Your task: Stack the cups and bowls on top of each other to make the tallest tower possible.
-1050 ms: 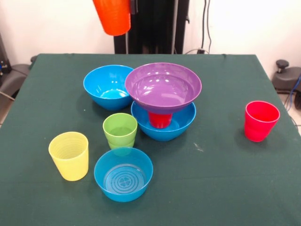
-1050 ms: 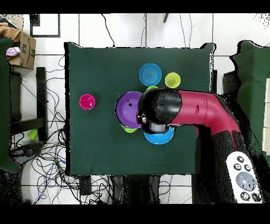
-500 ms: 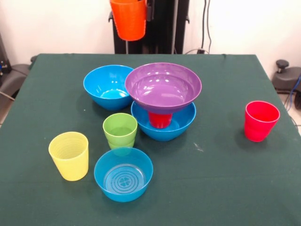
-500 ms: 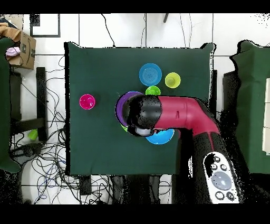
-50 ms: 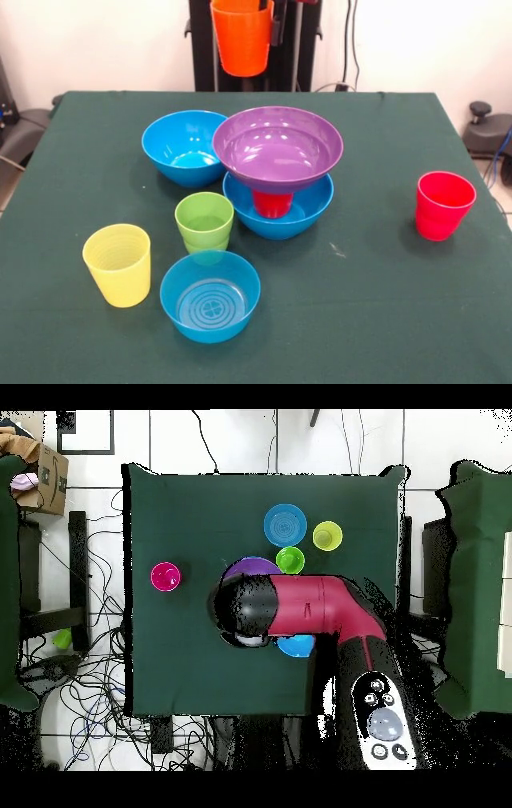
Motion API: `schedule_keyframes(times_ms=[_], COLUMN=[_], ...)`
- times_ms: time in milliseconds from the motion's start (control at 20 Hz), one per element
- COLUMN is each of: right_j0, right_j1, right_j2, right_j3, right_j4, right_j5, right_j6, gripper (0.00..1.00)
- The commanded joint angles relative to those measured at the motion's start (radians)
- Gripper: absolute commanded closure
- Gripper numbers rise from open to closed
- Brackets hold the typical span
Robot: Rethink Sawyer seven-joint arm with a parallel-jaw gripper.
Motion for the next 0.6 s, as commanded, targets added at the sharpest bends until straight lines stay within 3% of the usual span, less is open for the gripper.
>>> schedule_keyframes(times_ms=[50,250,600], right_j0=[0.036,0.046,0.075], right_j1=[0.091,0.141,0.174], right_j2=[-0.047,-0.074,-0.092], right_j3=[0.068,0.031,0.023], right_j4=[-0.017,-0.044,-0.013], right_j5=[-0.097,-0.143,-0.184], right_j6=[0.166,0.167,0.184], gripper=[1.0,1.0,1.0])
